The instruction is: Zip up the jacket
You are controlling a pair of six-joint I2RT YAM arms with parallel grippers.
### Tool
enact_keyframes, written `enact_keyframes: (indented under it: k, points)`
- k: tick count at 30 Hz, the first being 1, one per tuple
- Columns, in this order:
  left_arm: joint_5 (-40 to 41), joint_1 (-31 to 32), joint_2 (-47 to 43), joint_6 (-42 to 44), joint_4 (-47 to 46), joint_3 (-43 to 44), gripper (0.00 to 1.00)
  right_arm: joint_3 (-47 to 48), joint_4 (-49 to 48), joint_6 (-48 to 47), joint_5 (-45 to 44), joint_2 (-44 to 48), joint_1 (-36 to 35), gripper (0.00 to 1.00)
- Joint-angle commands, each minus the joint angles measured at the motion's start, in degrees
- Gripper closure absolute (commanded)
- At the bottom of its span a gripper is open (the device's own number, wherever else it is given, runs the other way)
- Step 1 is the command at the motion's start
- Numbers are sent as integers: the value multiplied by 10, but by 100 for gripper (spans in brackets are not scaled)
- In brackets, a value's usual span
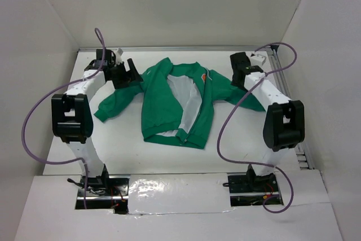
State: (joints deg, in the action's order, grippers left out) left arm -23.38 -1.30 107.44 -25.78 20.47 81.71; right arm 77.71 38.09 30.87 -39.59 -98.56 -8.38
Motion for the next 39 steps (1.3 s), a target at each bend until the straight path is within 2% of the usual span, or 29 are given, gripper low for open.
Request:
enact_keyframes:
  k: [1,4,5,7,10,12,16,20,24,26,28,29,30,31,32,33,34,35,37,39]
  points:
    - [-57,45,-76,13,21,-44,1,-52,-27,-35,90,85,-56,7]
    - [-53,90,-141,4,12,-108,1,-115,-99,-71,214,147,-107,7]
    - [-48,118,-175,1,6,-140,1,-129,-136,-78,306,158,-120,7]
    - [-27,153,-226,-13,9,-170,1,-162,-179,-84,424,177,-153,9]
    - [-43,167,-279,-32,-10,-244,1,-172,-220,-92,510,164,-195,11]
    - [-30,165,-343,-53,-16,-305,1,-132,-206,-96,513,118,-233,12]
    - [25,157,-432,-98,-9,-371,1,-45,-165,-114,430,19,-285,12]
    - [15,144,-429,-117,-11,-400,1,83,-114,-113,359,-112,-293,12]
    - [21,112,-394,-123,5,-393,1,145,-86,-120,368,-183,-300,14]
    - [-2,100,-393,-120,-8,-396,1,169,-74,-116,351,-212,-307,16]
    - [-17,89,-400,-119,-15,-403,1,180,-69,-114,351,-231,-310,24]
    - [-16,87,-402,-120,-17,-405,1,183,-67,-112,355,-233,-313,35]
    - [-13,84,-408,-121,-14,-406,1,187,-59,-109,360,-235,-316,58]
    - [-4,82,-411,-123,-11,-406,1,187,-58,-108,363,-230,-320,67]
    - [1,82,-418,-125,-8,-406,1,186,-57,-107,363,-224,-328,81]
    - [3,81,-421,-125,-7,-406,1,182,-50,-109,370,-216,-335,87]
    - [-1,79,-425,-127,-8,-406,1,180,-46,-107,373,-196,-341,89]
    - [-1,79,-432,-129,-9,-407,1,179,-39,-106,377,-185,-357,95]
    - [2,79,-442,-136,-9,-408,1,174,-6,-92,414,-133,-391,97]
    - [3,79,-448,-143,-5,-408,1,170,10,-76,414,-106,-412,96]
